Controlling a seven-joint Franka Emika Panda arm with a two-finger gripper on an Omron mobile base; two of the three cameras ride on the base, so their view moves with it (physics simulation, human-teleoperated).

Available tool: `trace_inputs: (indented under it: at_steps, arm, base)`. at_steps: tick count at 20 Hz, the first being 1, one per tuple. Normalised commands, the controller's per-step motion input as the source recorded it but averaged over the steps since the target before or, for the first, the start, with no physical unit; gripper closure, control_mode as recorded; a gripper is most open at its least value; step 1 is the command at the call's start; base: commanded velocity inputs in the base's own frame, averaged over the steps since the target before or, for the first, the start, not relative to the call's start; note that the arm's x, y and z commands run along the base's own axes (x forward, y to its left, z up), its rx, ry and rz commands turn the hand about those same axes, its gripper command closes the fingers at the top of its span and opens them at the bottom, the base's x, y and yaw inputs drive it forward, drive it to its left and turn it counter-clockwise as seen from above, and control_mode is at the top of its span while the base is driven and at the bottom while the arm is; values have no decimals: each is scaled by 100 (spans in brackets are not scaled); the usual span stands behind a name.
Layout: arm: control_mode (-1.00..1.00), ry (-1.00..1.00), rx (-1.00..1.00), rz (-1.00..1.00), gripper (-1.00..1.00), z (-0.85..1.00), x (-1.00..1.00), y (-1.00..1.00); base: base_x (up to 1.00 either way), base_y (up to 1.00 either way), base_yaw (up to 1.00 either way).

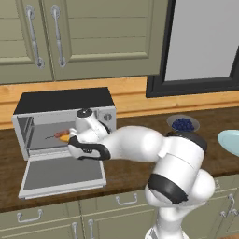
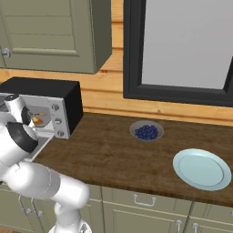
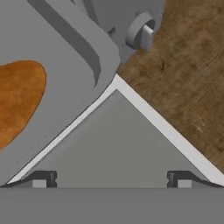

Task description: Pick up the kebab skewer and baguette bread, and place them inside the toaster oven. Close the toaster oven door and start by setting the timer.

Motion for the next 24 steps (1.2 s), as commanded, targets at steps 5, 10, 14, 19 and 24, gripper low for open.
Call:
trace_inputs:
  at_steps: [5, 10, 14, 19, 24]
  arm:
    - [-100, 0, 0, -12, -100, 0, 71, 7]
    - [-100, 0, 0, -12, -100, 0, 53, 15]
    - [-100, 0, 0, -7, -100, 0, 14, 14]
    - [-100, 0, 0, -1, -100, 0, -9, 9]
    - [-100, 0, 0, 0, -100, 0, -90, -6]
  base:
    - [0, 0, 0]
    - [0, 0, 0]
    - [0, 0, 0]
    - [0, 0, 0]
    - [0, 0, 0]
